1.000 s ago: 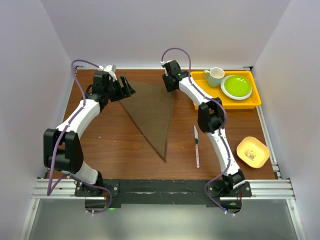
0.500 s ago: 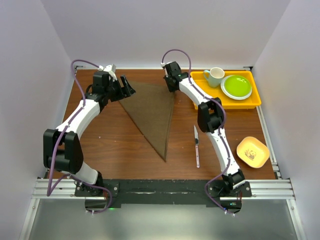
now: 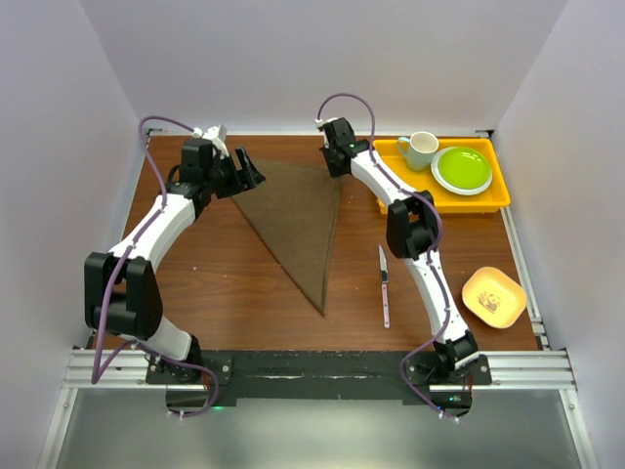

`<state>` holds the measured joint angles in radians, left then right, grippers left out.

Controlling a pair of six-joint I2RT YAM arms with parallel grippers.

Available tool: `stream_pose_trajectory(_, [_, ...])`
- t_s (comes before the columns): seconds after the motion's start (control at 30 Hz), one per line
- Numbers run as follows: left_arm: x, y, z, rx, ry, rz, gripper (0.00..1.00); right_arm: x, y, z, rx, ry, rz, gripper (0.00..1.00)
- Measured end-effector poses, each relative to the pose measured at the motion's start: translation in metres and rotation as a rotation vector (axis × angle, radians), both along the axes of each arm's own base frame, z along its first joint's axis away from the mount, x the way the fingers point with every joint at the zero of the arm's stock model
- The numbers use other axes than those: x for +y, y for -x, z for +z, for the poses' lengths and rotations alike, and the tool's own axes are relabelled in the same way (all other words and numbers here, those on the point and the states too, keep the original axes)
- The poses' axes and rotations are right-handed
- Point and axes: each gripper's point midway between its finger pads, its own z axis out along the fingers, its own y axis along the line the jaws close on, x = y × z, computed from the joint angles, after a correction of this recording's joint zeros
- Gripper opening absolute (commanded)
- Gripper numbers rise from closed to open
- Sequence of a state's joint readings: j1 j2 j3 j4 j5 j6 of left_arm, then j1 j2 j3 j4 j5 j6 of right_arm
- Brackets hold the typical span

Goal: Fold the napkin, place the utensils inside, and roll it up
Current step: Fold the napkin

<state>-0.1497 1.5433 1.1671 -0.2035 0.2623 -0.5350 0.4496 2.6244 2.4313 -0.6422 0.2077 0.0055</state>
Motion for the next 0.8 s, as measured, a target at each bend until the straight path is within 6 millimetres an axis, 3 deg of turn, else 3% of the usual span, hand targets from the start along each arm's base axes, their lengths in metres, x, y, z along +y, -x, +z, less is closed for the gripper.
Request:
stream_pose_trajectory(0.13, [0.000,0.000,0.001,-0.002,0.002,-0.002,0.80,0.007,0.000,0.012,-0.007,-0.050,-0.001,0.00])
stream_pose_trajectory(0.17, [-0.001,0.000,0.001,-0.002,0.003,-0.003,0.80,0.010,0.001,0.017,-0.010,-0.070,0.000,0.11])
stream_pose_trajectory(0.23, [-0.003,0.001,0.002,0.000,0.012,-0.011,0.80,0.013,-0.001,0.029,-0.027,-0.104,-0.014,0.54])
stream_pose_trajectory(0.33, [-0.006,0.002,0.002,0.004,0.023,-0.027,0.80,0.010,-0.003,0.044,-0.039,-0.145,-0.069,0.69])
stream_pose_trajectory(0.43, [-0.008,0.003,-0.005,0.023,0.023,-0.032,0.80,0.006,0.001,0.049,-0.014,-0.192,-0.126,0.73])
stream_pose_trajectory(0.53, [-0.007,0.004,-0.022,0.074,0.015,-0.031,0.76,-0.003,0.019,0.042,0.074,-0.245,-0.178,0.76])
stream_pose_trajectory(0.67, [-0.008,0.003,-0.045,0.132,0.017,-0.038,0.73,-0.009,0.061,0.035,0.224,-0.290,-0.199,0.77])
stream_pose_trajectory(0.8, [-0.003,-0.004,-0.062,0.179,0.081,-0.032,0.70,0.001,0.125,0.049,0.354,-0.331,-0.165,0.79])
